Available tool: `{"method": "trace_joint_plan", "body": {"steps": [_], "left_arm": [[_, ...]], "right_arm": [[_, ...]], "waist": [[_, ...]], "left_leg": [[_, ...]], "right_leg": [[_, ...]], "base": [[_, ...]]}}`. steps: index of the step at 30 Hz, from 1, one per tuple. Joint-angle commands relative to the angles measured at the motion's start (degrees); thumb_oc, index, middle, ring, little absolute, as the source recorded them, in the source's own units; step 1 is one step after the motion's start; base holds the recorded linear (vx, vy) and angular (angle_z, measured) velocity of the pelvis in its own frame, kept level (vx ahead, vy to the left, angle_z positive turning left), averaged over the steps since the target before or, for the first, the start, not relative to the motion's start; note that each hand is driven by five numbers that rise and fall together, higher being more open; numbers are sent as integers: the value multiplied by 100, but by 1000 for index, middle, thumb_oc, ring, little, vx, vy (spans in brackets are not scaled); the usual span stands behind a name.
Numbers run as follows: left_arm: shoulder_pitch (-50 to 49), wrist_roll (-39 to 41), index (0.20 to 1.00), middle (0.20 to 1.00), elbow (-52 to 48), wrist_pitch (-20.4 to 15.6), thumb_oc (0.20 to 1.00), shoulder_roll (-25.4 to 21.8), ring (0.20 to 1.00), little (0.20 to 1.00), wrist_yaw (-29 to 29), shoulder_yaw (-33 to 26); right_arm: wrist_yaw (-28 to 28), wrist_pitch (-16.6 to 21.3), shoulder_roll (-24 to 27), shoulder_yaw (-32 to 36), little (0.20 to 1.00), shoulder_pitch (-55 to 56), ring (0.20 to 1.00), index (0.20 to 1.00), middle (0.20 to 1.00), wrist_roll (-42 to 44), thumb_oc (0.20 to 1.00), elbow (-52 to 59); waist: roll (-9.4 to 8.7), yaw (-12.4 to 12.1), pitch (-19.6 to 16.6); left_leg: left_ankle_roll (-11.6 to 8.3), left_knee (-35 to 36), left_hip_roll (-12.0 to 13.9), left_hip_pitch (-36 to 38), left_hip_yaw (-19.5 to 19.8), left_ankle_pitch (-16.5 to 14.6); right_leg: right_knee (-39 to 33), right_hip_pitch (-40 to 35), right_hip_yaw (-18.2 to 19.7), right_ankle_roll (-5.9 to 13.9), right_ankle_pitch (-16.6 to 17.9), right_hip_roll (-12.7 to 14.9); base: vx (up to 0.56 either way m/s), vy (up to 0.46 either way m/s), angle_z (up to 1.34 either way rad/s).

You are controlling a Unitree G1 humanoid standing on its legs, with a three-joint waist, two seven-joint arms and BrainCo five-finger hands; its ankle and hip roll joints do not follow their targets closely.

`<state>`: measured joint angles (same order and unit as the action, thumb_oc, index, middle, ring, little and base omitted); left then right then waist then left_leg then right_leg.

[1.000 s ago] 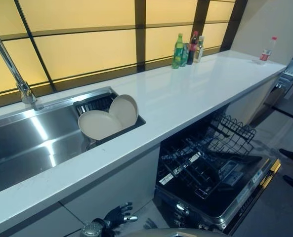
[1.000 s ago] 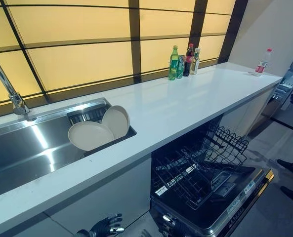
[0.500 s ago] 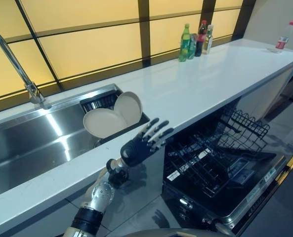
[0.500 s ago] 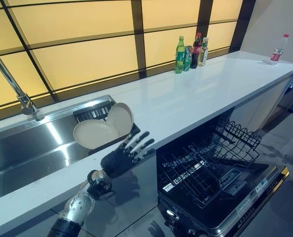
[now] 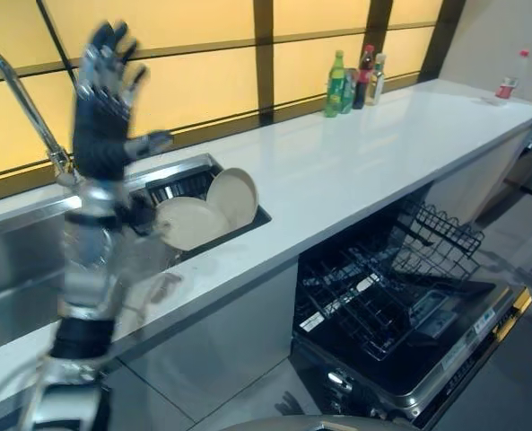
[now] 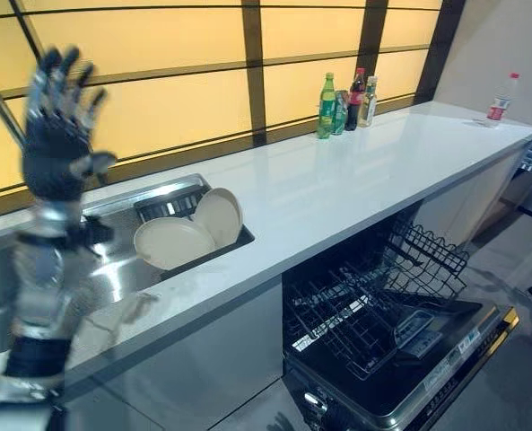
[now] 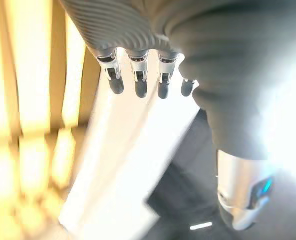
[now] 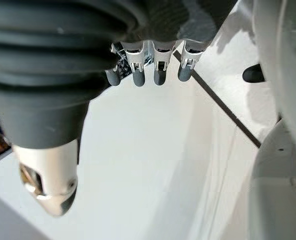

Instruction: Pick up plates and place into dishwasher.

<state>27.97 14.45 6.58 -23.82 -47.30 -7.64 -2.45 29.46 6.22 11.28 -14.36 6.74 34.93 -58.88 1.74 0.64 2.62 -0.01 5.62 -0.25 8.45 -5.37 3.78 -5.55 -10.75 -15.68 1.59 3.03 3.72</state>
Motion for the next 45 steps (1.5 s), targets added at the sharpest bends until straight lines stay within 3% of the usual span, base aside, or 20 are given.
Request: {"method": "trace_joint_plan", "body": {"steps": [1,6,14,18,22,30,41,45], "left_arm": [[984,-1453,1000,1000,948,60,1000,-1036,1000,1000,-667,471],[898,-2711,1000,1000,1632,49,1000,-2092,1000,1000,-782,1188],[426,-4782,1000,1000,1748,227,1000,-2690,1000,1000,-804,1743],[298,-5302,1000,1000,1982,403,1000,-2791,1000,1000,-688,1980],[55,-5565,1000,1000,2163,560,1000,-2711,1000,1000,-677,2044],[-173,-6071,1000,1000,2222,407,1000,-2376,1000,1000,-798,2043],[250,-6701,1000,1000,2794,473,1000,-1699,1000,1000,-2760,2377],[492,-6841,1000,1000,3160,555,1000,-1497,1000,1000,-2865,2591]], "right_arm": [[41,-58,129,-94,1000,-336,1000,1000,1000,-57,1000,175],[143,-70,325,57,1000,-256,1000,1000,1000,-54,1000,179],[463,-90,542,264,1000,-174,1000,1000,1000,24,1000,307],[426,-133,614,289,1000,-183,1000,1000,1000,29,1000,442],[393,-219,699,309,1000,-243,1000,1000,1000,-36,1000,507],[395,-273,720,397,1000,-348,1000,1000,1000,-59,1000,492],[345,-361,747,357,1000,-664,1000,1000,1000,25,1000,485],[272,-382,776,306,1000,-787,1000,1000,1000,82,1000,505]], "waist": [[283,-19,360],[304,-28,479],[358,11,661],[406,46,726],[461,63,831],[449,83,961],[293,162,1282],[258,215,1415]], "left_leg": [[-73,-62,-158,21,-61,-738],[-35,-62,-191,-33,-85,-719],[-3,-62,-246,-105,-56,-715],[6,-62,-267,-160,-65,-694],[11,-62,-278,-208,-71,-671],[27,-77,-294,-260,-54,-654],[42,-127,-245,-471,-105,-590],[34,-137,-221,-570,-150,-558]], "right_leg": [[198,128,21,302,-640,-45],[229,211,57,335,-614,-54],[270,352,93,396,-555,-36],[294,440,116,416,-527,-18],[327,516,143,428,-507,7],[398,599,162,433,-509,22],[522,875,280,389,-491,-43],[563,1006,309,375,-470,-65]], "base": [[57,100,-3],[28,75,-1],[11,61,-1],[-17,70,-1],[-38,80,-1],[-18,23,0],[-47,15,-1],[-74,28,-3]]}}
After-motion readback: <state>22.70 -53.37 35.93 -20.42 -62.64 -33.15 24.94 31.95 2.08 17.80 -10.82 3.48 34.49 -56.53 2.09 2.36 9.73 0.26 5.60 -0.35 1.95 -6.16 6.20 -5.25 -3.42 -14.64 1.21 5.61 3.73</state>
